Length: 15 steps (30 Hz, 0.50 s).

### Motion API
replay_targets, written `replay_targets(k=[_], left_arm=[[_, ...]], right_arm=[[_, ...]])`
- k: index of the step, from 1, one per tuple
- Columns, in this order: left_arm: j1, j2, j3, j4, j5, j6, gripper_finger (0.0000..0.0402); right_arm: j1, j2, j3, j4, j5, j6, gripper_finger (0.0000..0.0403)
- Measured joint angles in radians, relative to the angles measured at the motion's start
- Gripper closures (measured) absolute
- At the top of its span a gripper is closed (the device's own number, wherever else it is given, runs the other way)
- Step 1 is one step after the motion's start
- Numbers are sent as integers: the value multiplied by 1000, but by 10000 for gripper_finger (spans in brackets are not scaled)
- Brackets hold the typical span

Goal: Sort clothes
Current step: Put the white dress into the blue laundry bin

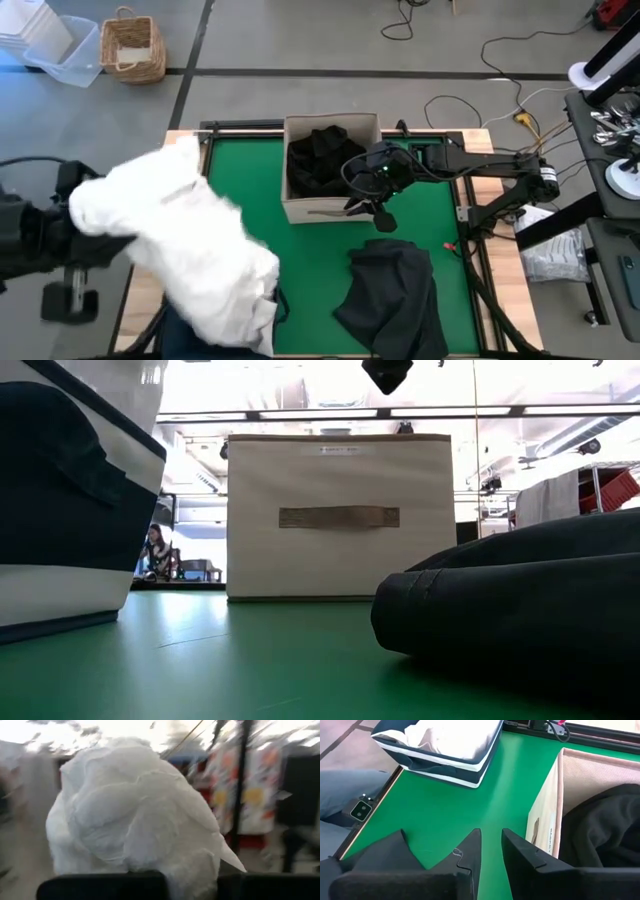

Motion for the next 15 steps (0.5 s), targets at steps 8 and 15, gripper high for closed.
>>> replay_targets(k=[8, 15], left_arm=[[61, -19, -27, -132, -96, -126, 395], [106, 14, -76, -221, -95, -327, 395]], right_arm=[[0, 0, 0, 0, 0, -12, 341], [0, 0, 0, -1, 0, -12, 327]])
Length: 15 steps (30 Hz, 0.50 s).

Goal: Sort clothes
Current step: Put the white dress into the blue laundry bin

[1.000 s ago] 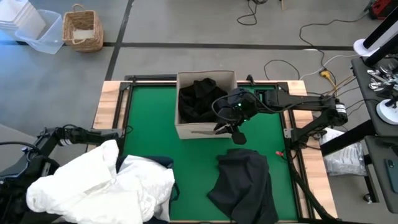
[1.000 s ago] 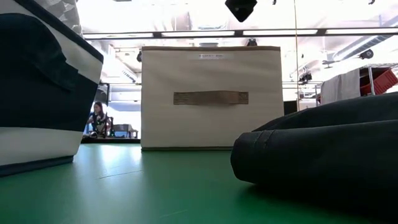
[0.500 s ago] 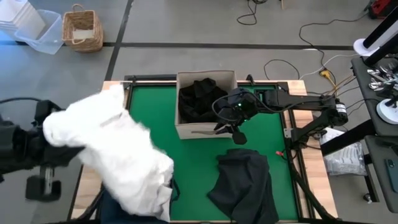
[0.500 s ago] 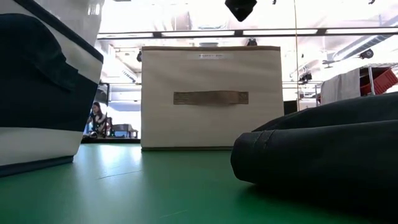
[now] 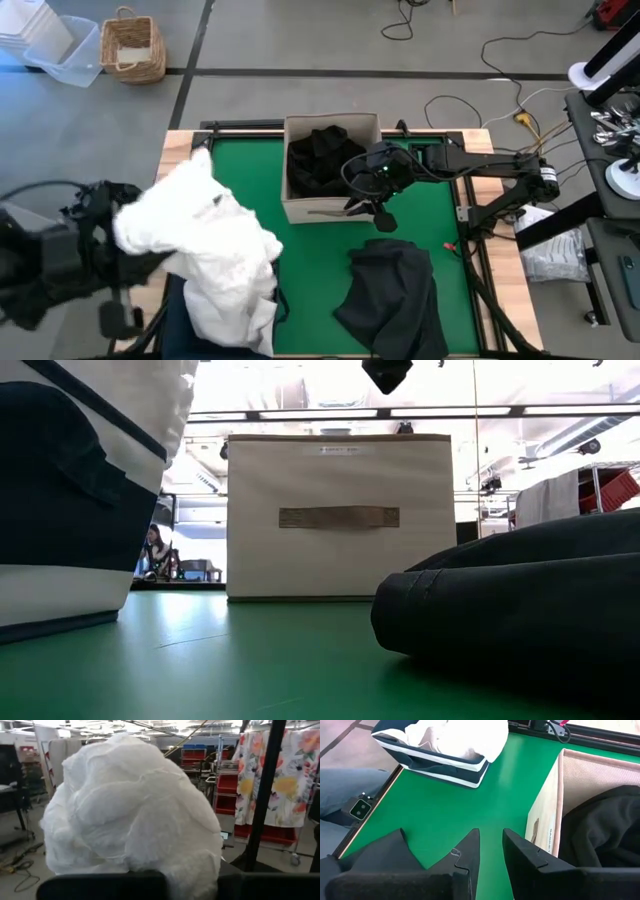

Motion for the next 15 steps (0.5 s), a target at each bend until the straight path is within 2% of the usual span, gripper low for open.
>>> replay_targets(k=[7, 15], left_arm=[[-27, 8, -88, -2, 0, -240, 395], [-134, 4, -100, -30, 0, -418, 395]], right_arm=[[0, 0, 0, -9, 0, 3, 318], [0, 0, 0, -35, 0, 4, 334]])
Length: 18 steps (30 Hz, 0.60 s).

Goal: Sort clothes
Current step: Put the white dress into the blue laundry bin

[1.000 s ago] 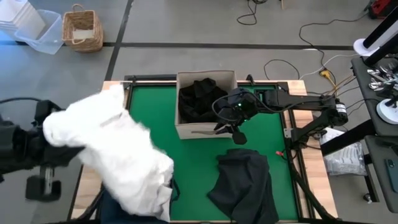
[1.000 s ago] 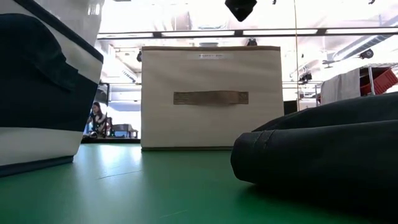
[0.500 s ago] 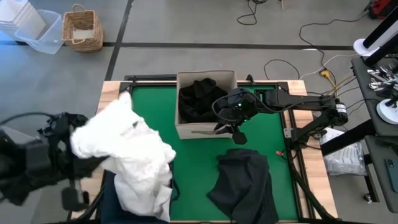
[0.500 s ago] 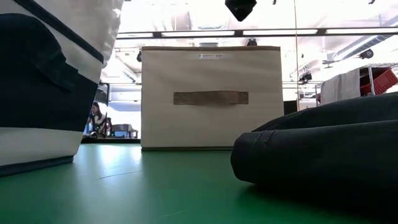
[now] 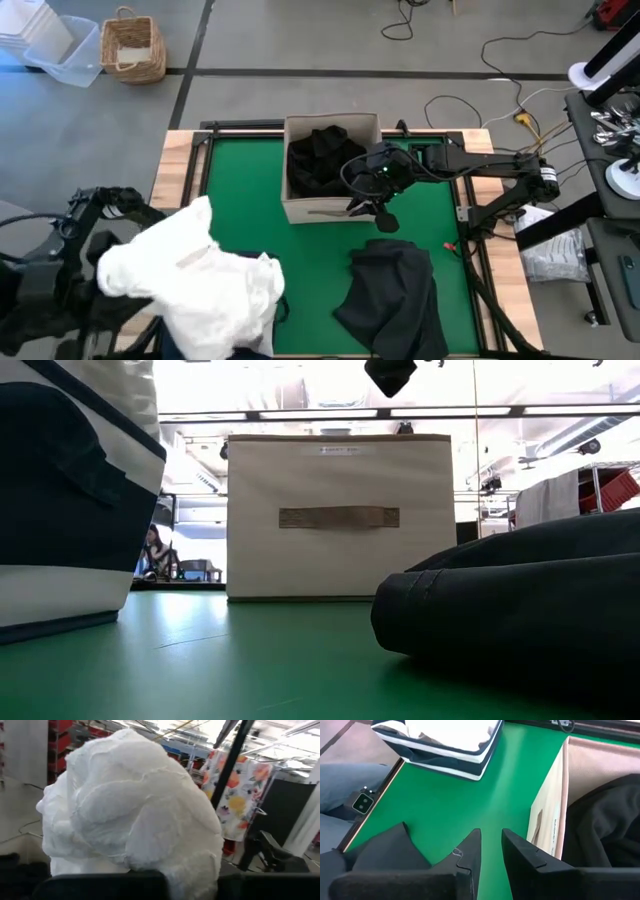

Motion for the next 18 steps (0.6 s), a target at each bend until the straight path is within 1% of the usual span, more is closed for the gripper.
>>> replay_targets(k=[3, 7, 11, 15, 18], left_arm=[[-12, 0, -20, -70, 0, -95, 395], [-13, -15, -76, -193, 1, -261, 395], [-12, -50, -151, -364, 4, -482, 395], [2, -100, -233, -539, 5, -735, 395], [5, -148, -289, -604, 5, -844, 395]], right_arm=[[0, 0, 0, -6, 0, 0, 339], [0, 0, 0, -6, 0, -2, 342], [0, 0, 0, -6, 0, -1, 336], [0, 0, 0, -6, -1, -1, 328], [0, 0, 0, -6, -1, -2, 323]])
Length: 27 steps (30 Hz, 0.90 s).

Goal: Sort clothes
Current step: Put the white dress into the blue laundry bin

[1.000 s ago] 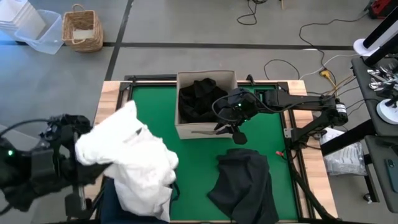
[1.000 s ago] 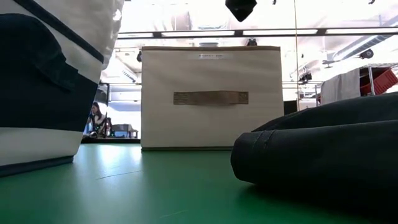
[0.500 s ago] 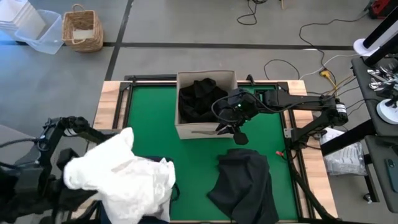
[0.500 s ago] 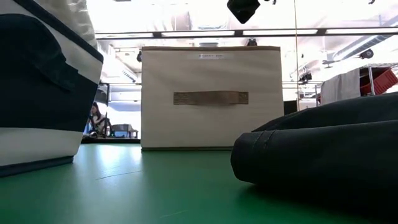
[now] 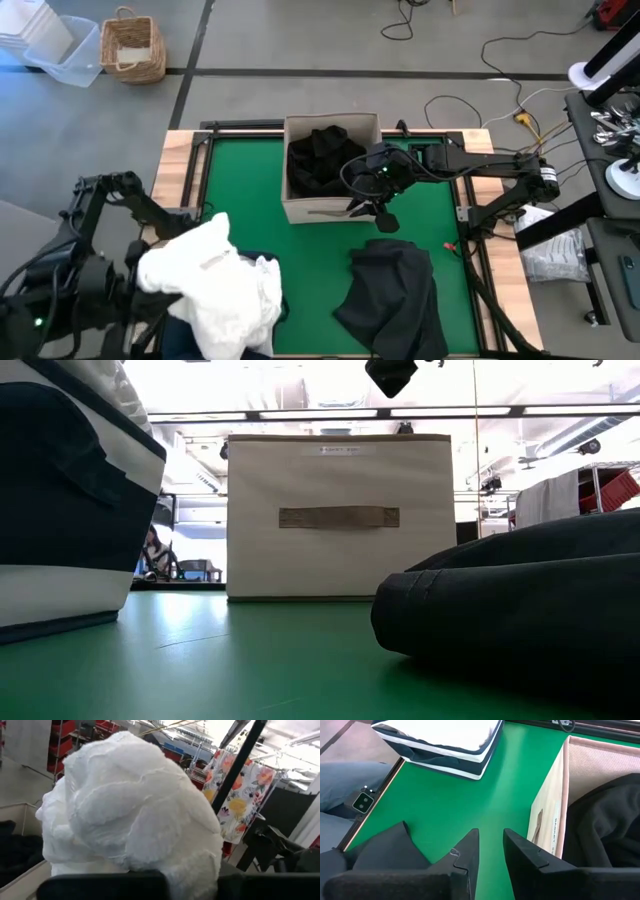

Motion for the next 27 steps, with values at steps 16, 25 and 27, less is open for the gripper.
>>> replay_targets(k=[16, 25, 27], left_arm=[[-61, -243, -311, -5, 95, -199, 395], [-129, -252, -380, -79, 186, -209, 395], [-136, -248, -380, -117, 180, -208, 395]], right_arm=[[0, 0, 0, 0, 0, -7, 343], [0, 0, 0, 0, 0, -6, 333], [0, 0, 0, 0, 0, 1, 329]])
